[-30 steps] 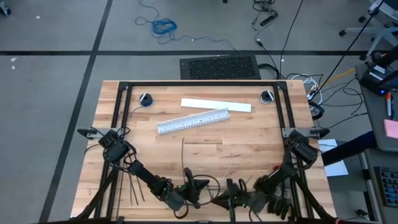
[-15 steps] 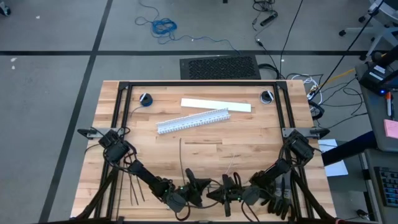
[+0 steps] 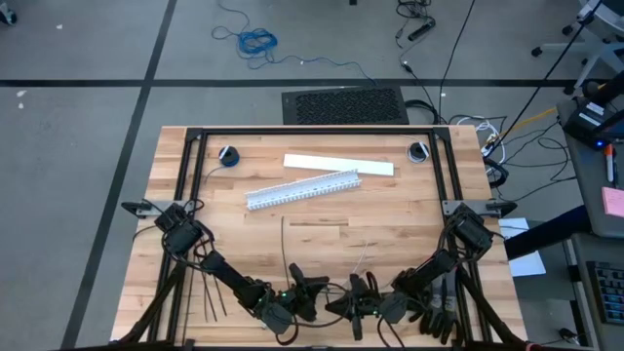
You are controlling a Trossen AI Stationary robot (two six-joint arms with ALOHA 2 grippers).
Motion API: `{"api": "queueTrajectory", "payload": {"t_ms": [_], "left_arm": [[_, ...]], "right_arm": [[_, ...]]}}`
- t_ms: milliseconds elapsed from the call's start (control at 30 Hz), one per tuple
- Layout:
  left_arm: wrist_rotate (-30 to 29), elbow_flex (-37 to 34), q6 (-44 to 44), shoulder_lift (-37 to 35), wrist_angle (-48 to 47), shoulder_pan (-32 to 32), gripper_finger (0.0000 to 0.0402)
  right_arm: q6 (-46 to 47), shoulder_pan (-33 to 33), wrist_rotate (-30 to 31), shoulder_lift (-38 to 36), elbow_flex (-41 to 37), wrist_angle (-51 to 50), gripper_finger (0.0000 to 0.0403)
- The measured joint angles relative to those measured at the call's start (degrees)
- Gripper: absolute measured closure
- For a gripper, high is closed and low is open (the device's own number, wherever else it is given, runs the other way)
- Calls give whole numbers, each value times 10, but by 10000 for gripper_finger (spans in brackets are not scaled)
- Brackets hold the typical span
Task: Ziptie cables
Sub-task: Wrap the colored loose cables with the black zip tie
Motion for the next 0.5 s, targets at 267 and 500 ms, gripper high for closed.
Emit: {"api": "queueTrajectory", "payload": {"t_ms": [267, 500], "left_arm": [[-19, 0, 0, 0, -12, -11, 402], [-29, 0, 0, 0, -13, -19, 401]], "right_arm": [[0, -1, 15, 0, 0, -3, 403], [0, -1, 15, 0, 0, -2, 403]]}}
